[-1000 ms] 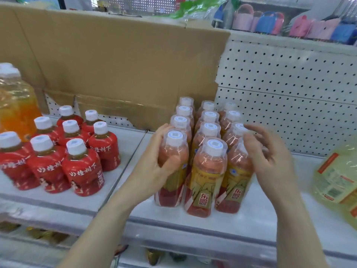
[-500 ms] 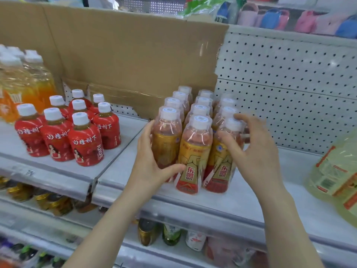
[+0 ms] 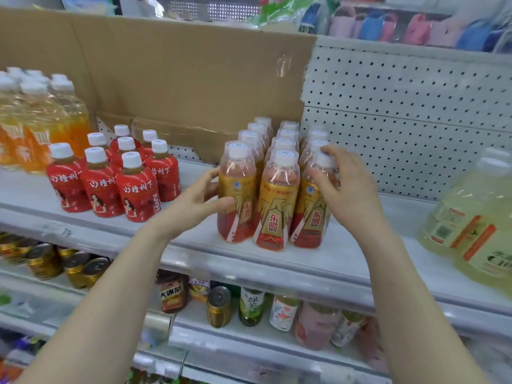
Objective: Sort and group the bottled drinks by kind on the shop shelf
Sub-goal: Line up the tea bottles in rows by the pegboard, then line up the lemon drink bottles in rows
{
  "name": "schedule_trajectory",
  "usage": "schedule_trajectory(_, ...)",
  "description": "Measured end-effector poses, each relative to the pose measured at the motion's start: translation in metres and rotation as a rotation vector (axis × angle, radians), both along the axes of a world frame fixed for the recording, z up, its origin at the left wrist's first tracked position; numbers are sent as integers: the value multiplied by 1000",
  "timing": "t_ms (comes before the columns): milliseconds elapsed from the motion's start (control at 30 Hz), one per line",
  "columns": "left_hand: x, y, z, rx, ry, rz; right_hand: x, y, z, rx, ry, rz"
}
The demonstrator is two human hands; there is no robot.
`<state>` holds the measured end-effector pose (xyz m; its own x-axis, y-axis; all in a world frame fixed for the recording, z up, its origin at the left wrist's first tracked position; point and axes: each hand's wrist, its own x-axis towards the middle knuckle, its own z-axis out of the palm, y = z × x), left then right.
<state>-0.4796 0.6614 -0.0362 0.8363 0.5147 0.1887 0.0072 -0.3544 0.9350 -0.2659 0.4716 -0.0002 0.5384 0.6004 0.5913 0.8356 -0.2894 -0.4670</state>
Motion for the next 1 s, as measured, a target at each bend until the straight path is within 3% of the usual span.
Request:
schedule_trajectory(67, -5, 3, 4, 37, 42, -35, -3, 1, 0, -7, -1, -21)
schedule_trajectory(233, 18, -11, 2, 204, -71, 287, -16, 2, -5, 47, 28, -120)
schedule_trajectory(367, 17, -3, -3, 148, -88, 213, -21, 1, -8, 12, -5, -160)
schedule_trajectory(600, 42, -61, -27, 605, -66, 424, -24, 1, -9, -84, -18, -140)
schedule_trajectory(1000, 47, -61, -36, 732, -94, 507, -26, -27, -2, -204, -133, -162)
